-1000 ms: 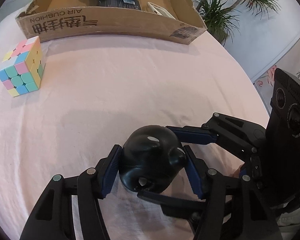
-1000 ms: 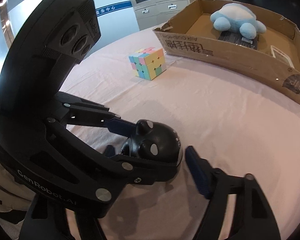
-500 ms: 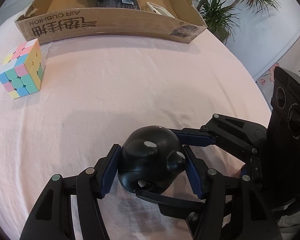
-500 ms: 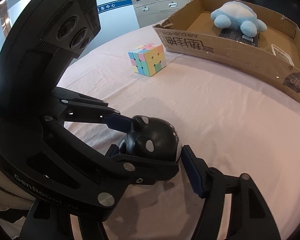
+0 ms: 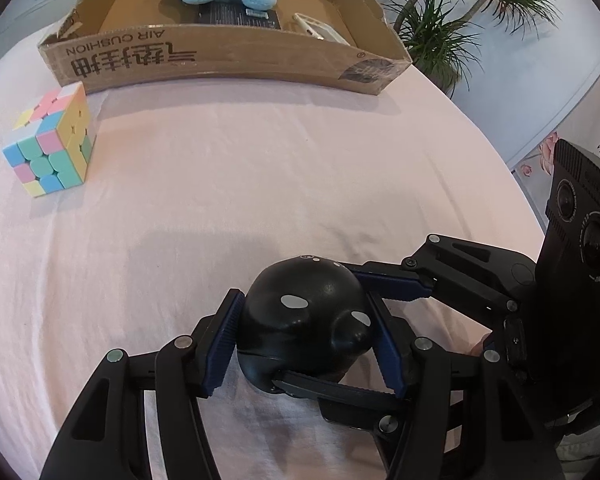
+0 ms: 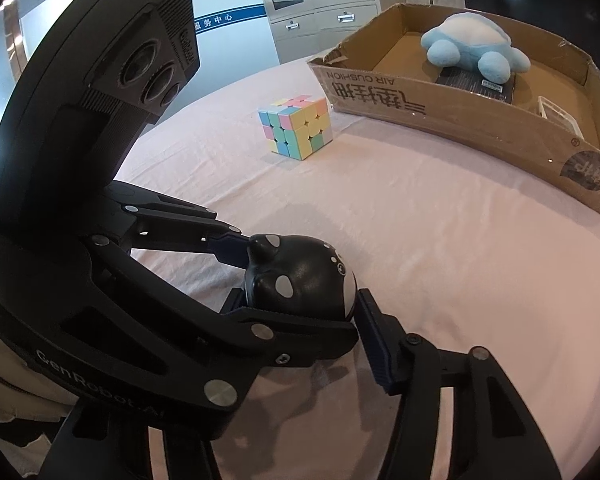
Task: Organize objects
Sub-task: 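Carry the black mouse into the cardboard box and open the right tool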
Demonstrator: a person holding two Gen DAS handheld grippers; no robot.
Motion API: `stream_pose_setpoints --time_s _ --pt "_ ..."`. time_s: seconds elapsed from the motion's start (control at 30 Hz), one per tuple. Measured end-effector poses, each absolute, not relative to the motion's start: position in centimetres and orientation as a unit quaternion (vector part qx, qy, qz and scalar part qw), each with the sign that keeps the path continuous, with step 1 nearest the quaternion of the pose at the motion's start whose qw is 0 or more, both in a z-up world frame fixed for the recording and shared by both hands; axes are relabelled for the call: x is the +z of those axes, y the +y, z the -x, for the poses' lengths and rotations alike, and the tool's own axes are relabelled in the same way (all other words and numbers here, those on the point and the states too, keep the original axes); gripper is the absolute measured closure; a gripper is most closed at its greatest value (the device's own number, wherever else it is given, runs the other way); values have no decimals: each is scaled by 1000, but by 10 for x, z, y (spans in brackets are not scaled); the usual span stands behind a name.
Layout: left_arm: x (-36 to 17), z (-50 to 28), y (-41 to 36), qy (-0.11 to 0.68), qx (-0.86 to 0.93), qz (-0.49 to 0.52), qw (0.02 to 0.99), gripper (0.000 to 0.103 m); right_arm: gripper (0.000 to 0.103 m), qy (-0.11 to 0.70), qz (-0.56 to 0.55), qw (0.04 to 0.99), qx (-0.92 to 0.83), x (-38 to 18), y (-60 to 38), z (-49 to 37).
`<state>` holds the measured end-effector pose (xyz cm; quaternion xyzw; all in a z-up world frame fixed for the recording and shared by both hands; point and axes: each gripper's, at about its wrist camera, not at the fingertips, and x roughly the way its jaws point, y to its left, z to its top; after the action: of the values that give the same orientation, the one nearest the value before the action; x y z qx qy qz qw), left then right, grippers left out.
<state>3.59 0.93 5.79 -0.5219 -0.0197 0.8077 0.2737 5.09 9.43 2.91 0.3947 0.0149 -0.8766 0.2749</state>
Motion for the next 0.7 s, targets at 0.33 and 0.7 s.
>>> stream_pose_setpoints --time_s 0.33,0.7 --pt "81 -39 29 -1 807 511 295 44 50 -5 -382 251 -889 47 109 -62" --pt "121 -26 59 16 810 491 321 44 50 -8 -368 207 -906 88 135 -63"
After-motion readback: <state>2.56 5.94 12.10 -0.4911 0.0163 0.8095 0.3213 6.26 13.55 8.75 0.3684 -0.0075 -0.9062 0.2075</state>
